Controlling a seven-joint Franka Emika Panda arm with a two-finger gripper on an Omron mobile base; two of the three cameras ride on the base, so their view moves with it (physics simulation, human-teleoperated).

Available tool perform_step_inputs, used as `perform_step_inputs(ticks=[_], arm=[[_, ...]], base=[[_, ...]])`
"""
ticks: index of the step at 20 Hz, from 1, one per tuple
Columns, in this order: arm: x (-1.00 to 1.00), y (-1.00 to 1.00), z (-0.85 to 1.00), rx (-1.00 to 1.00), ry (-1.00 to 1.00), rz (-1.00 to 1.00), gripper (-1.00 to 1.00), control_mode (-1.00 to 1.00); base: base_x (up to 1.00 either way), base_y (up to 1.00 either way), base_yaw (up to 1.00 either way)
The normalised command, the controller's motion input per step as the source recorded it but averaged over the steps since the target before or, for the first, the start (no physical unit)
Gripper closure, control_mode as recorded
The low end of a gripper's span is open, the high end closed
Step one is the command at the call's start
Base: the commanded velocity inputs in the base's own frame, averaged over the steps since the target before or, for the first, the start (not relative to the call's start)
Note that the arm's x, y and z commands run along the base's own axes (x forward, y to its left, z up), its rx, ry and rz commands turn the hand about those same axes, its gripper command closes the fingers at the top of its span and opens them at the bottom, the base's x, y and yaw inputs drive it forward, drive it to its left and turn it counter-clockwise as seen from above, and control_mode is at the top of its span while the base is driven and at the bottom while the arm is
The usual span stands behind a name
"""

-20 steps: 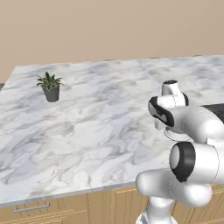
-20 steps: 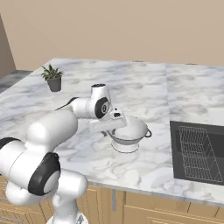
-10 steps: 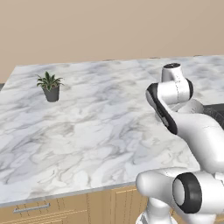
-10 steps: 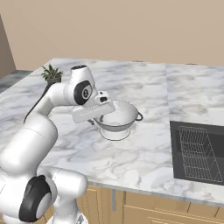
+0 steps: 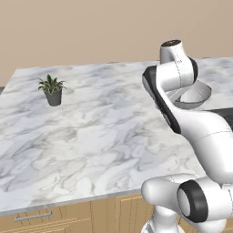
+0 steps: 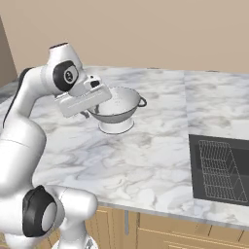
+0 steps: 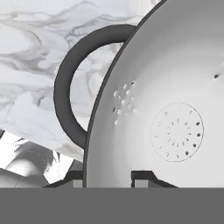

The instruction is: Pick the colander and colander and place them in the sink. Then turn on the water.

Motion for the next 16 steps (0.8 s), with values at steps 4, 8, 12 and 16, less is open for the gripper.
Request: perform_step_inputs(ticks=[4, 8, 12, 16], arm=[[-0.46, 0.00, 0.37, -0.06, -0.12, 0.19, 1.00, -1.00], [-0.24, -0.04, 0.04, -0.02, -0.03, 0.16, 1.00, -1.00], [-0.03, 0.00, 0.00, 0.00, 0.00, 0.05, 1.00, -1.00], [0.00, 0.00, 0.00, 0.00, 0.00, 0.00, 1.00, 1.00]], base=[[0.00, 0.00, 0.00], [0.00, 0.00, 0.00], [0.00, 0.00, 0.00], [-0.23, -0.26, 0.07]])
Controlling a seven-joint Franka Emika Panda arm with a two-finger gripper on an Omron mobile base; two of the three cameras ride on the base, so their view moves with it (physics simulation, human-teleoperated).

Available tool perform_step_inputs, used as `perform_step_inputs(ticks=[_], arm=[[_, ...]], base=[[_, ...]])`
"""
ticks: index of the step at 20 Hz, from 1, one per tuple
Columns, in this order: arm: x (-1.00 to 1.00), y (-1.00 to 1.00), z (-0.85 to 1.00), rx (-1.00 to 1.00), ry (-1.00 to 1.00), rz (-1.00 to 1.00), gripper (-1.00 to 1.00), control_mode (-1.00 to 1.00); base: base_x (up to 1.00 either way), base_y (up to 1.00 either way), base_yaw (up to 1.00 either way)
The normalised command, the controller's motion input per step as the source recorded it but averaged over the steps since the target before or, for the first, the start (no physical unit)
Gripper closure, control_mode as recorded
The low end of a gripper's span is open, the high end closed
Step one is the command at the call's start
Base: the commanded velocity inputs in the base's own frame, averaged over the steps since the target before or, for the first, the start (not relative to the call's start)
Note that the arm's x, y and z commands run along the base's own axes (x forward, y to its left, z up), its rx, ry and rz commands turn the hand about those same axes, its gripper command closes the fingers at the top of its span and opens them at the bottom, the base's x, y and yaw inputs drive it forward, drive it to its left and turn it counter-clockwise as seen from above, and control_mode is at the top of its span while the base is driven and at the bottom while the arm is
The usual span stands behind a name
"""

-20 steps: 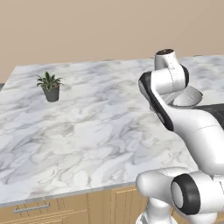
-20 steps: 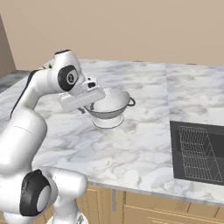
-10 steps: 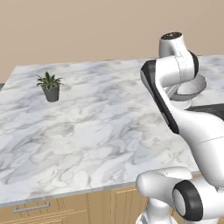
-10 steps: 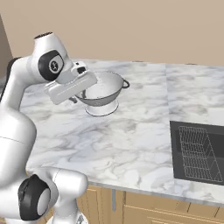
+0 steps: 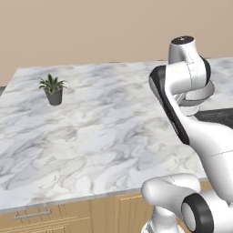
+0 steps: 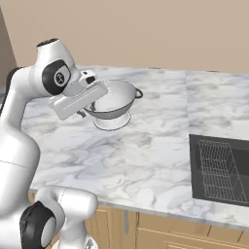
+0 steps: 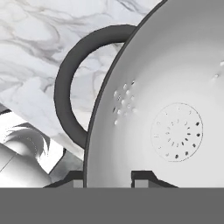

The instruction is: Pick the colander and colander and place them in the sink. Then turn on the water.

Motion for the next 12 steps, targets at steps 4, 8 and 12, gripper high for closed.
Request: perform_step_inputs(ticks=[4, 8, 12], arm=[[0.00, 0.00, 0.00, 0.00, 0.00, 0.00, 1.00, 1.00], [0.00, 0.00, 0.00, 0.00, 0.00, 0.00, 1.00, 1.00], [0.00, 0.00, 0.00, 0.00, 0.00, 0.00, 1.00, 1.00]], base=[[-0.52, -0.72, 0.03], [-0.56, -0.80, 0.00], [-0.35, -0.79, 0.00]])
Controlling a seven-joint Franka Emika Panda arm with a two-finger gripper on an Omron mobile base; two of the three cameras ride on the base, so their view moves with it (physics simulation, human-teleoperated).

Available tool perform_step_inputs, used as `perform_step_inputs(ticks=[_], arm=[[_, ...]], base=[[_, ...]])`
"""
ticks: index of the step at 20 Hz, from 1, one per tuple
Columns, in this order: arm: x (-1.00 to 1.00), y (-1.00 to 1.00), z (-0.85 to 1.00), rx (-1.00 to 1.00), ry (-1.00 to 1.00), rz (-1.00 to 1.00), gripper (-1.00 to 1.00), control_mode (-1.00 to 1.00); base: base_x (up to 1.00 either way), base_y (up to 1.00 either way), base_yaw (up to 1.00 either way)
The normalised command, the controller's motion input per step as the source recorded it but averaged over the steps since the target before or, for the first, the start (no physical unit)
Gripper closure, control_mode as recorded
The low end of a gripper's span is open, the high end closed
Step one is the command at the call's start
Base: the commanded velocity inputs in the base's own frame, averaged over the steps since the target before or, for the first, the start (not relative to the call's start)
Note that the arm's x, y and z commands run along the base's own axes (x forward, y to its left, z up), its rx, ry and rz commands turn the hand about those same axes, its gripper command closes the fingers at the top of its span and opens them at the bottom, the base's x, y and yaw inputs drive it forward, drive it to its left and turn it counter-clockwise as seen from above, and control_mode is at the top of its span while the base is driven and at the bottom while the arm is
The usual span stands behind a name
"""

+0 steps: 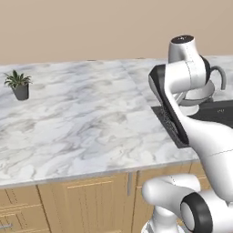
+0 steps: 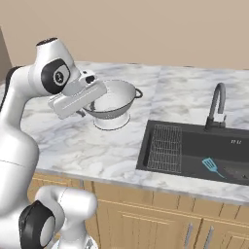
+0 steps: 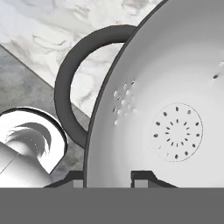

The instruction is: Pick the colander and colander and place them in the sink. Then turn on the water.

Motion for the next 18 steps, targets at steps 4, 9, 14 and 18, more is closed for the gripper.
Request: perform_step_inputs(ticks=[4, 9, 14, 18], arm=[[0.00, 0.00, 0.00, 0.00, 0.00, 0.00, 1.00, 1.00], [0.00, 0.00, 0.00, 0.00, 0.00, 0.00, 1.00, 1.00], [0.00, 0.00, 0.00, 0.00, 0.00, 0.00, 1.00, 1.00], [0.00, 0.00, 0.00, 0.00, 0.00, 0.00, 1.00, 1.00]], base=[[-0.05, -0.81, 0.00], [0.00, -0.93, 0.00], [0.00, -0.94, 0.00], [0.01, -0.87, 0.00]])
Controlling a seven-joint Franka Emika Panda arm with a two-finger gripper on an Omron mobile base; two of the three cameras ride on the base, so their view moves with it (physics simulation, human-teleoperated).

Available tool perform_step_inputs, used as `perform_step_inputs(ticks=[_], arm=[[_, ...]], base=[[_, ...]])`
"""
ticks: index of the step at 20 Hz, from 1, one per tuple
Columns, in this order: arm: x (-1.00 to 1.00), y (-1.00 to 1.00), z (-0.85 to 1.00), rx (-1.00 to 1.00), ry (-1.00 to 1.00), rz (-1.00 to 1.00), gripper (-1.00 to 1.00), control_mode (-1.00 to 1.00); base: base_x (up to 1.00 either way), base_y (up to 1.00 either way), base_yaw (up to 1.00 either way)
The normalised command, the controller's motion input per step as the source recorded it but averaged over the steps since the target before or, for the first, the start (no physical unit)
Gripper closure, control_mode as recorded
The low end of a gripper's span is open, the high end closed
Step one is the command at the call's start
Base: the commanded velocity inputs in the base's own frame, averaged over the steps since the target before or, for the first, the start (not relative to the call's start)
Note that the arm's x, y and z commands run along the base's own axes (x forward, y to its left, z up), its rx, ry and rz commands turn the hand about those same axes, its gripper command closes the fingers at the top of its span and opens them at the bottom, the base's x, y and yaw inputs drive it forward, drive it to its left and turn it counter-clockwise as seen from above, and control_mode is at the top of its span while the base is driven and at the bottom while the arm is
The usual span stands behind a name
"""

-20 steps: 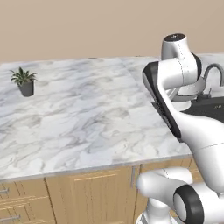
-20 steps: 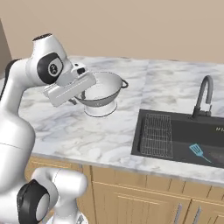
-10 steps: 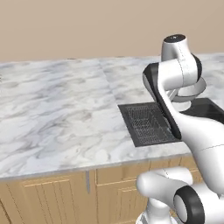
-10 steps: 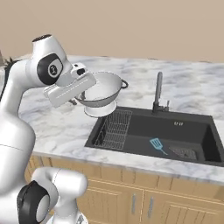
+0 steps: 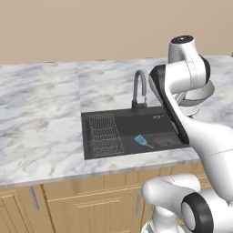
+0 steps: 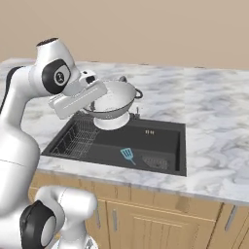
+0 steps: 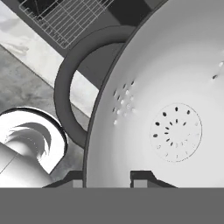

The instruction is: Pick the colander and colander and place them in the sink. Then turn on the water.

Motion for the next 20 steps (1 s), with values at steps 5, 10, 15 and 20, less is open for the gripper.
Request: perform_step_inputs(ticks=[5, 10, 15, 20], arm=[[0.00, 0.00, 0.00, 0.00, 0.00, 0.00, 1.00, 1.00], [0.00, 0.00, 0.00, 0.00, 0.00, 0.00, 1.00, 1.00], [0.00, 0.00, 0.00, 0.00, 0.00, 0.00, 1.00, 1.00], [0.00, 0.00, 0.00, 0.00, 0.00, 0.00, 1.00, 1.00]], base=[[0.23, -0.77, 0.00], [0.58, -0.38, 0.00], [0.43, -0.25, 0.00], [0.24, -0.36, 0.00]])
